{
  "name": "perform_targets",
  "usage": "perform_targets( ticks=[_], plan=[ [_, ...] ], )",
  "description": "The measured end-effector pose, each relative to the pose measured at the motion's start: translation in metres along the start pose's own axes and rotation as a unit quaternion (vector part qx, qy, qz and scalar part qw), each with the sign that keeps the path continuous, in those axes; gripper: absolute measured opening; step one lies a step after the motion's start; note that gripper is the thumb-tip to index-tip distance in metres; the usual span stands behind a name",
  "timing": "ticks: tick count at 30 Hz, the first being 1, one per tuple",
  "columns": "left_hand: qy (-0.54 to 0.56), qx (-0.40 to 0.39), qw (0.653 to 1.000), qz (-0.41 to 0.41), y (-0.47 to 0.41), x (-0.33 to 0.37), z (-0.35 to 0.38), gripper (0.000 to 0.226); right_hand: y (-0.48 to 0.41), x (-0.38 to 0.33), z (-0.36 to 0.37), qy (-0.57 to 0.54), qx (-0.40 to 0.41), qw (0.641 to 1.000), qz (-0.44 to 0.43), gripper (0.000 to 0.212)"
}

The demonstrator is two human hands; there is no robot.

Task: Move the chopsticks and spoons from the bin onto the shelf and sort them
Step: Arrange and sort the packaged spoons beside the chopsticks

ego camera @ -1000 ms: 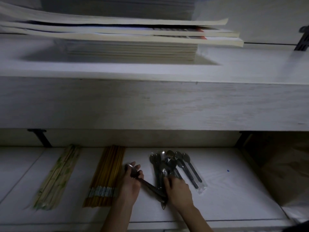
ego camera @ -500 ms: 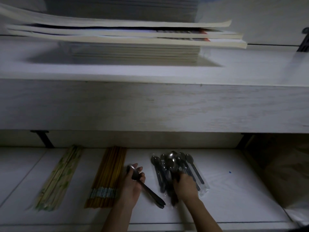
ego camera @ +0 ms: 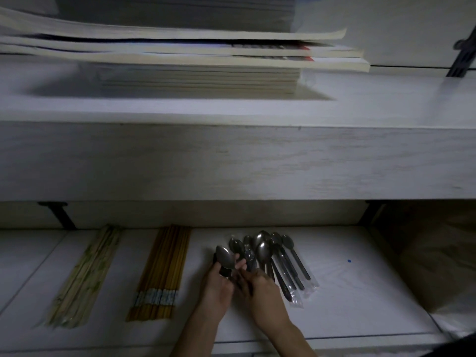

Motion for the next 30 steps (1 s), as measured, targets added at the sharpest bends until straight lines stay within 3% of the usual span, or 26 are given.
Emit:
perform_targets(
  ticks=[16, 23, 30],
  plan=[
    [0.078, 0.011, 0.997, 0.011, 0.005, -0.003, 0.008, 0.037, 0.007, 0.003, 0.002, 0.075, -0.031, 0.997, 0.019, 0.046],
    [0.101, 0.006, 0.995, 0.025, 0.009, -0.002, 0.008, 0.023, 0.012, 0.009, 0.003, 0.017, -0.059, 0.998, -0.001, 0.03],
    [0.061, 0.018, 0.996, 0.061, 0.004, 0.0, 0.001, 0.026, 0.015, 0.011, 0.004, -0.013, -0.112, 0.994, 0.003, 0.035]
  ],
)
Point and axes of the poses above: each hand's wrist, its own y-axis away from the middle knuckle, its own z-axis out of the palm, x = y × z, the point moved 4 cm from there along -y, towards the middle knuckle, and after that the axes turned 9 degrees about -y, right-handed, at the moved point
